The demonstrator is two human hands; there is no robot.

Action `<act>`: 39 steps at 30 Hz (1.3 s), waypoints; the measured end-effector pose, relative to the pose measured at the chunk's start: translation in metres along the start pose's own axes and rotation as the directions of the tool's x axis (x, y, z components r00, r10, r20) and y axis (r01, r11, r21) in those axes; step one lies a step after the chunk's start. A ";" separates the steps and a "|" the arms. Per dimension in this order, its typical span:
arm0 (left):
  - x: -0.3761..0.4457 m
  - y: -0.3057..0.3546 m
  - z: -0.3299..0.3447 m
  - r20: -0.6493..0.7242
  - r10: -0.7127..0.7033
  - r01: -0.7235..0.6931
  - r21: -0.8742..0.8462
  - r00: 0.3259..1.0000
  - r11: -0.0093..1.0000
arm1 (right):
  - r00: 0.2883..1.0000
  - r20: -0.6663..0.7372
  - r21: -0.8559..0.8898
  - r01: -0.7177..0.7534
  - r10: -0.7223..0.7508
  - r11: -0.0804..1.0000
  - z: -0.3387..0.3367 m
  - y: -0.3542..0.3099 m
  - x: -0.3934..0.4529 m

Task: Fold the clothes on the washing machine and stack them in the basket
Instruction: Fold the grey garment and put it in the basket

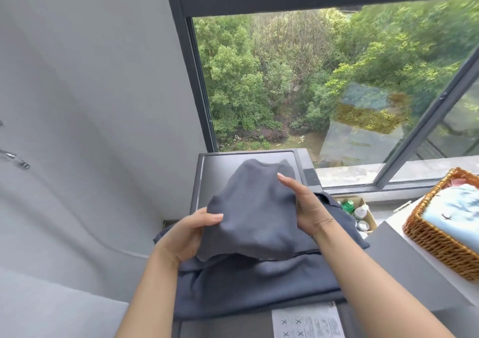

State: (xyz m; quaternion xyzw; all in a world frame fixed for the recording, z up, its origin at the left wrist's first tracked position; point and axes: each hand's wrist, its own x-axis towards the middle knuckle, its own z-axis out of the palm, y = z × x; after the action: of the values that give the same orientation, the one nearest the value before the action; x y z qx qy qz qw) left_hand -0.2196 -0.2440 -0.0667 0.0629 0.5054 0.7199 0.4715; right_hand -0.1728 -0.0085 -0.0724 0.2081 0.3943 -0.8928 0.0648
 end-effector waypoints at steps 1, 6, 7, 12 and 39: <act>-0.002 0.000 0.003 0.005 0.001 -0.001 0.062 1.000 0.998 | 0.999 0.007 -0.012 0.050 -0.050 0.999 0.001 -0.009 -0.008; -0.006 -0.002 0.012 0.000 -0.155 0.137 0.469 0.988 0.872 | 0.974 0.012 0.010 0.226 -0.226 0.974 0.009 -0.032 -0.042; -0.007 -0.002 0.015 -0.001 -0.220 0.184 0.552 0.975 0.814 | 0.966 0.018 -0.021 0.258 -0.257 0.966 0.007 -0.034 -0.047; -0.018 -0.004 0.020 -0.050 -0.517 0.348 0.794 0.855 0.499 | 0.937 0.083 -0.116 0.348 -0.340 0.930 -0.005 -0.033 -0.072; 0.081 -0.022 -0.032 -0.321 -0.065 0.310 0.809 0.945 0.500 | 0.769 -0.621 0.208 0.352 -0.155 0.913 -0.221 -0.014 0.002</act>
State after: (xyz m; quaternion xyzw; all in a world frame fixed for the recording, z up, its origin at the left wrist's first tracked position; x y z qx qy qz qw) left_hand -0.2683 -0.2040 -0.1304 0.1384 0.8503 0.3266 0.3889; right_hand -0.1074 0.1628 -0.1973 0.4273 0.2732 -0.8339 -0.2175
